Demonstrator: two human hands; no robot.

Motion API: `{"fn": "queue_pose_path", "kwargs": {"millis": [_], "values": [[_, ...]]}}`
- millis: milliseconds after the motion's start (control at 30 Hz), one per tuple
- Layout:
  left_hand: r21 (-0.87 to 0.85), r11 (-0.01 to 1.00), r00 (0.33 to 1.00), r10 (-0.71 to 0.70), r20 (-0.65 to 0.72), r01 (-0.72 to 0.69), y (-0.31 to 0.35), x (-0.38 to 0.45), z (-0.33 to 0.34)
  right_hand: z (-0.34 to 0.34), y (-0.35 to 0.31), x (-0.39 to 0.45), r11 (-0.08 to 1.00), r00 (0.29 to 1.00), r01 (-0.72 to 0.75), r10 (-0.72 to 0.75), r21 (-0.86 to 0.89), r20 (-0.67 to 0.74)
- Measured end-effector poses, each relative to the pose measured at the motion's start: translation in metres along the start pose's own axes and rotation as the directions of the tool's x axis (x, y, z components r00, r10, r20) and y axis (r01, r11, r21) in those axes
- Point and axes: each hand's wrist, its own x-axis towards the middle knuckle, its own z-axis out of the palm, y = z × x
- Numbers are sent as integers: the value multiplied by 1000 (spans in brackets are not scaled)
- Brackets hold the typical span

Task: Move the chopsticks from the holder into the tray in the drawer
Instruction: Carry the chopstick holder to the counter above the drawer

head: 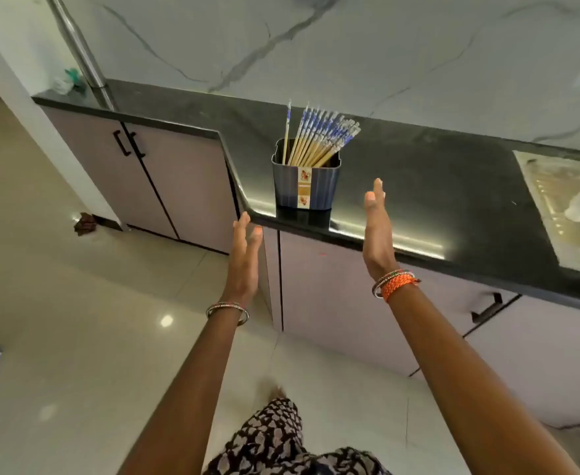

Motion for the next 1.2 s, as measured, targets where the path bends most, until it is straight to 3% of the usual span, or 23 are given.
{"fn": "queue_pose_path", "kwargs": {"millis": [67,333,433,500,600,800,967,1133,1200], "values": [[-111,994,1000,-8,-10,7,-1,34,6,8,7,33,987,997,-79,82,140,-12],[-378,914,982,-179,-53,146,-22,208,40,47,57,170,904,968,-245,247,351,41],[-496,825,960,-269,77,271,-29,249,48,62,69,198,833,939,-342,320,435,125],[-476,820,948,-262,180,317,-34,265,56,70,75,216,799,927,-367,354,477,120],[-484,804,937,-269,223,346,-41,274,66,70,84,236,755,907,-410,399,512,138],[-526,798,956,-234,178,293,-41,280,74,69,106,251,650,858,-503,456,569,237],[-516,825,973,-204,112,232,-34,286,73,73,93,267,636,834,-546,470,545,288],[-507,853,987,-157,-20,126,-7,287,43,95,69,289,660,835,-538,330,524,441],[-522,852,981,-139,-136,48,-2,275,27,114,62,285,657,817,-550,298,515,493]]}}
